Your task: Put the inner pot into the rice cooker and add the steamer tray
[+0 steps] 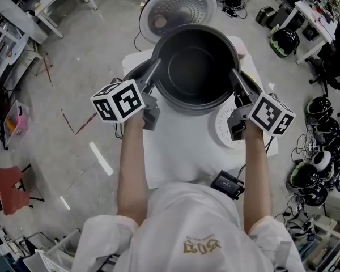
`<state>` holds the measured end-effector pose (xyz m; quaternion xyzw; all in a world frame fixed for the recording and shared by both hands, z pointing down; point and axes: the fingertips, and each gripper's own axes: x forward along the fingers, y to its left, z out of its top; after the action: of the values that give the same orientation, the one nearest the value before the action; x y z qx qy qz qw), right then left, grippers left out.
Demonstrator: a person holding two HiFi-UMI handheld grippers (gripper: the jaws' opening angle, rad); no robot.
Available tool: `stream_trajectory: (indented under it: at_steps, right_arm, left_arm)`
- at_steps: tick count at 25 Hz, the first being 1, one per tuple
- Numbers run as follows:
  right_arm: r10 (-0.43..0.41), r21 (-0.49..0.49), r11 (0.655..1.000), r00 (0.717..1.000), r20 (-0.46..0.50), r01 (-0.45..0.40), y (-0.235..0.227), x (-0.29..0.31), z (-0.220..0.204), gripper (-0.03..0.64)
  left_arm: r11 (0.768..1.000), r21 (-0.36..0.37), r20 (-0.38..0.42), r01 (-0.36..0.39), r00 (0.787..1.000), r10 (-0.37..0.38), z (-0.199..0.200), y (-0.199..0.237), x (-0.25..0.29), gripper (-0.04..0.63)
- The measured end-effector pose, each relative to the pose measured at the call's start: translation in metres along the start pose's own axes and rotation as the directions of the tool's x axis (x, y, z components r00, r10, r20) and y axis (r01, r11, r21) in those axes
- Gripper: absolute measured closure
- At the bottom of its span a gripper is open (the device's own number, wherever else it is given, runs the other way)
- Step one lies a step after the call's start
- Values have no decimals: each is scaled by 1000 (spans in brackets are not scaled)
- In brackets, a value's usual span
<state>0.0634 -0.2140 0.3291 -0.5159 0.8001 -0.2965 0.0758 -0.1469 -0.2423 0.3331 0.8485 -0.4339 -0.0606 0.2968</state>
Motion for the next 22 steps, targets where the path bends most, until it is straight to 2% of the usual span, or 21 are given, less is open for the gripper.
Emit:
stream_trajectory:
  at_steps: [13, 18, 22]
  right_arm:
    - [-68, 121, 989, 992, -107, 80, -62, 37, -21, 546]
    - [-85, 115, 988, 986, -144, 102, -72, 47, -31, 546]
    - [-109, 79, 989, 979, -172, 124, -81, 56, -39, 545]
  left_arm:
    - [997, -64, -78, -43, 996, 38, -27, 27, 51, 497]
    - [995, -67, -117, -80, 991, 72, -42, 43, 59, 497]
    - [993, -29, -163, -118, 980, 111, -55, 53, 64, 499]
